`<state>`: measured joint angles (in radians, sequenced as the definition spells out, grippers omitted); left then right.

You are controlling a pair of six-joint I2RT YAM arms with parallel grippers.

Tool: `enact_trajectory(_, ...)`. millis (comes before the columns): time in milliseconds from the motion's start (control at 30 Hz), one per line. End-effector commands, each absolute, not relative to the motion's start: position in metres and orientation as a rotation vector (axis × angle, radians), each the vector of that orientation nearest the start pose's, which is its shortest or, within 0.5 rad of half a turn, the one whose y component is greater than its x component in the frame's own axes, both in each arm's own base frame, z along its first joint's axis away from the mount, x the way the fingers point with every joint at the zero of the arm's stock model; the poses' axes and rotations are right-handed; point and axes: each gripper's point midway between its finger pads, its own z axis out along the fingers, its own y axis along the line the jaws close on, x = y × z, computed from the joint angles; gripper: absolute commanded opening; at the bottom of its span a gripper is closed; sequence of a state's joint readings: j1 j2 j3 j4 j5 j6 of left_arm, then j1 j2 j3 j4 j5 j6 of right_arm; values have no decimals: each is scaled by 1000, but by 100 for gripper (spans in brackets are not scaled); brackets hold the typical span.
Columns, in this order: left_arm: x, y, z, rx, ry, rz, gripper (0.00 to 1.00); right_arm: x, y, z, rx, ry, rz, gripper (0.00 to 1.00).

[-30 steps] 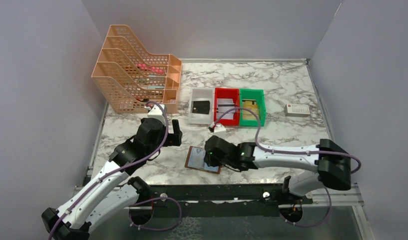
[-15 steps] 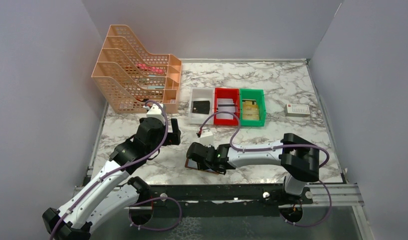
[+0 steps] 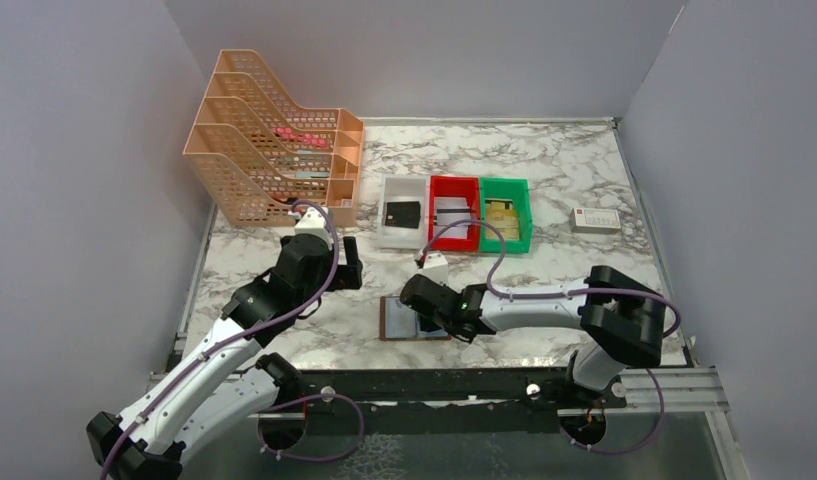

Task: Take the credit cards out of the card holder

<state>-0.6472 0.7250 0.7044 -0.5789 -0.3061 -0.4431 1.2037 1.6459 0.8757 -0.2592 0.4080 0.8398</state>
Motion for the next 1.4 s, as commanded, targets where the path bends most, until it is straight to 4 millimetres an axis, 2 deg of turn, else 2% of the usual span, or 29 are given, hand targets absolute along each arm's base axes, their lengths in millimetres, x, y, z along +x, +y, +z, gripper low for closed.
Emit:
enact_trajectory(0, 222, -120, 166, 28, 2176, -288, 99, 169, 305, 7, -425, 2513, 334, 21)
enact_trajectory(200, 221, -124, 161, 40, 2200, -300, 98, 174, 312, 11, -484, 2507, 318, 19)
enact_trajectory(367, 221, -128, 157, 56, 2224, -304, 95, 167, 332, 26, -472, 2490, 490, 19)
enact_trajectory(467, 220, -128, 154, 62, 2235, -301, 95, 161, 336, 37, -450, 2486, 572, 19)
enact_trajectory(567, 220, -128, 154, 62, 2233, -301, 95, 153, 334, 45, -457, 2483, 636, 21)
enact_trajectory(733, 221, -126, 159, 51, 2213, -299, 95, 140, 325, 43, -462, 2503, 680, 26)
enact_trajectory(833, 221, -126, 157, 54, 2220, -297, 95, 135, 326, 45, -479, 2517, 704, 26)
enact_trajectory(1167, 222, -128, 148, 70, 2258, -276, 95, 143, 319, 52, -423, 2489, 666, 27)
enact_trajectory(1300, 220, -131, 151, 67, 2249, -311, 95, 140, 326, 55, -442, 2483, 719, 28)
enact_trajectory(1367, 217, -140, 149, 68, 2267, -368, 93, 140, 328, 55, -443, 2469, 737, 28)
